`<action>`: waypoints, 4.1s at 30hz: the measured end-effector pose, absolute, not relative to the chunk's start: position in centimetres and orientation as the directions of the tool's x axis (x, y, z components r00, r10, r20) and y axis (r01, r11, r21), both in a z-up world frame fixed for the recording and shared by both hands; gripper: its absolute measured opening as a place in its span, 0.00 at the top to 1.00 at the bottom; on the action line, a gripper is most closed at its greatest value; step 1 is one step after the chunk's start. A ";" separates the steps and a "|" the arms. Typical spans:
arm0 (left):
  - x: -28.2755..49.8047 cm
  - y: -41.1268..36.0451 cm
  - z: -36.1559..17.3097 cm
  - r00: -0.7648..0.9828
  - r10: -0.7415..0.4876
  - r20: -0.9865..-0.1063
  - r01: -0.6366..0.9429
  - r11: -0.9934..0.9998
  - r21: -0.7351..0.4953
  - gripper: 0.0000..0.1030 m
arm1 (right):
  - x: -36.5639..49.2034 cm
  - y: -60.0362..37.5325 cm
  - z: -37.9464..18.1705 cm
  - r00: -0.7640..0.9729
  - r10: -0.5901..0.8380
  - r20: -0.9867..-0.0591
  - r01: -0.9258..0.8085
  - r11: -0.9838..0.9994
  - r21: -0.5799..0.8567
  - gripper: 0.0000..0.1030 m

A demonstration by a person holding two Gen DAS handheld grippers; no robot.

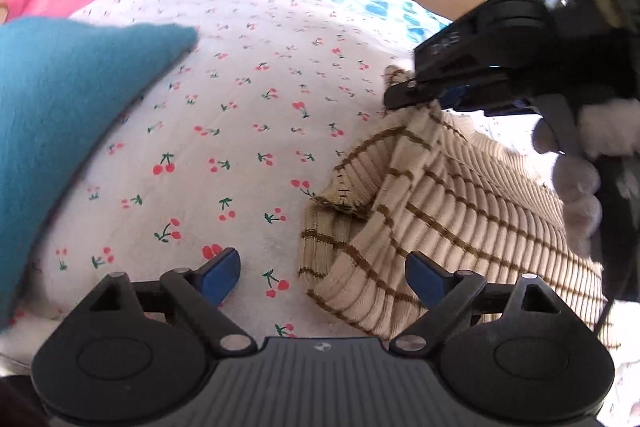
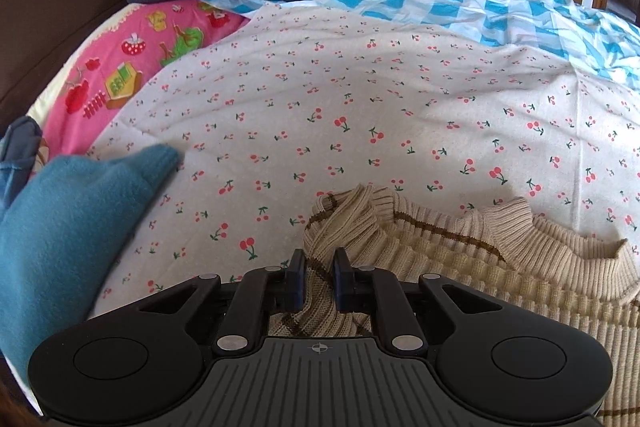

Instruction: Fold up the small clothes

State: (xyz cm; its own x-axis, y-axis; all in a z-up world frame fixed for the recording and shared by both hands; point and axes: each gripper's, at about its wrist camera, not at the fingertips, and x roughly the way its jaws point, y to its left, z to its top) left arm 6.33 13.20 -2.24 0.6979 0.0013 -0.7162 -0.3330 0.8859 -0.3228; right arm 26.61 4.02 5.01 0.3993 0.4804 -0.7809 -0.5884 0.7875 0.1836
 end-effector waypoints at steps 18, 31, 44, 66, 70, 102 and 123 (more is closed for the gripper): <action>5.4 13.1 -1.2 0.744 -0.090 -0.662 -0.295 0.845 -0.446 0.68 | 27.0 0.2 6.9 0.405 0.550 -0.731 -0.549 0.785 0.287 0.88; 6.4 11.6 -1.5 0.768 0.016 -0.640 -0.338 0.859 -0.384 0.35 | 27.0 -1.9 7.8 0.413 0.570 -0.710 -0.530 0.785 0.322 0.88; 8.6 0.7 5.4 0.834 -0.256 -0.489 0.117 0.948 -0.297 0.78 | 27.7 -14.7 9.1 0.513 0.603 -0.610 -0.388 0.797 0.462 0.88; 13.2 -13.0 -0.9 0.631 -0.365 -0.685 0.379 0.915 -0.140 0.78 | 28.2 -32.0 -1.4 0.519 0.673 -0.527 -0.044 0.637 0.770 0.77; 13.0 -13.4 -1.1 0.632 -0.357 -0.688 0.381 0.916 -0.125 0.78 | 28.0 -31.0 -0.8 0.501 0.672 -0.545 -0.086 0.665 0.742 0.61; 11.7 -18.0 -0.9 0.589 -0.405 -0.700 0.467 0.877 -0.115 0.76 | 25.9 -34.7 -2.7 0.569 0.640 -0.516 -0.102 0.678 0.728 0.86; 8.6 -6.7 3.4 0.683 -0.357 -0.637 0.341 0.927 -0.155 0.48 | 17.5 -36.4 0.5 0.647 0.601 -0.470 -0.091 0.673 0.734 0.73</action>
State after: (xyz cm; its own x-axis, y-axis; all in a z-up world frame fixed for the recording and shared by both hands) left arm 8.58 -6.69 3.43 0.6827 -0.3574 -0.6373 0.3406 0.9273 -0.1552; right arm 17.54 -36.39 0.51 0.6465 0.6006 -0.4704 -0.0906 0.6727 0.7343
